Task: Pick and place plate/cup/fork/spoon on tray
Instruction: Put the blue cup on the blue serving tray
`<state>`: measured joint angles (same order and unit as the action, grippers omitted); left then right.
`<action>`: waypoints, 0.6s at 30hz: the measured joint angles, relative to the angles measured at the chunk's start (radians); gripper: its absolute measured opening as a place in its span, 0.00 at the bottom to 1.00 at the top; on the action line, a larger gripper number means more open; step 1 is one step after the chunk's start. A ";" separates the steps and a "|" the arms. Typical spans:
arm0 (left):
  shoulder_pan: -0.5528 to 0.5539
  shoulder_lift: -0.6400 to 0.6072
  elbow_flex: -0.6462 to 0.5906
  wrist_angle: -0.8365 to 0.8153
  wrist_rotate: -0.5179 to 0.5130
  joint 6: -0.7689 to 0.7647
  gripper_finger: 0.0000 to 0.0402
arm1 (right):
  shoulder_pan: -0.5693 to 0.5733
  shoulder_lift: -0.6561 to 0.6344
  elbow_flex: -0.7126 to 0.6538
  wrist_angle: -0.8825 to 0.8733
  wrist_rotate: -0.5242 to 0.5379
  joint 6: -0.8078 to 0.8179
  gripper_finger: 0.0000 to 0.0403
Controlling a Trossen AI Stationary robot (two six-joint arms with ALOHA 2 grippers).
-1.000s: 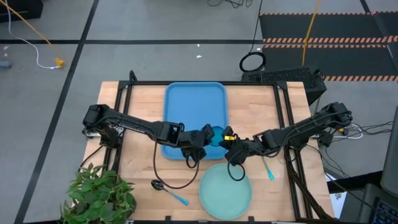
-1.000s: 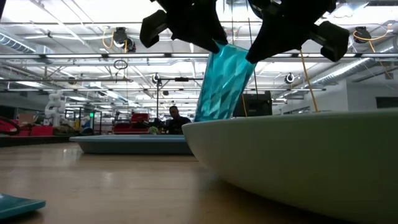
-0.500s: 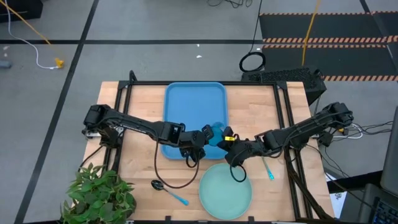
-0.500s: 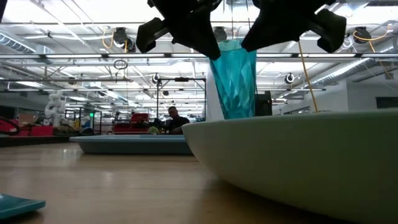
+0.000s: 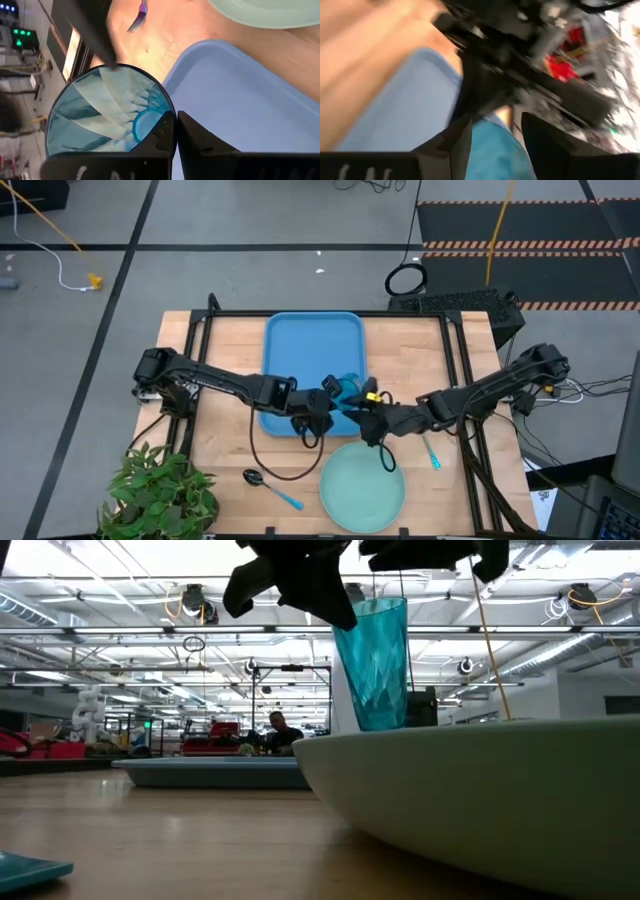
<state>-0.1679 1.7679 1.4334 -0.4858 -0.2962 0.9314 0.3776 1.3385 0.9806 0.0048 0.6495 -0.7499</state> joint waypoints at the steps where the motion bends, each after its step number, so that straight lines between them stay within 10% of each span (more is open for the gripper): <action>1: 0.004 -0.002 0.000 -0.002 -0.002 -0.017 0.02 | 0.012 -0.008 0.000 0.013 0.061 0.004 0.43; 9: 0.056 -0.097 0.001 -0.037 -0.067 -0.187 0.02 | 0.113 -0.096 0.000 0.031 0.348 0.127 0.44; 18: 0.179 -0.268 0.001 -0.134 -0.076 -0.408 0.02 | 0.135 -0.175 0.000 0.029 0.375 0.348 0.41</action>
<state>0.0108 1.4995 1.4345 -0.6201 -0.3717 0.5231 0.5121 1.1635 0.9806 0.0335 1.0241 -0.4020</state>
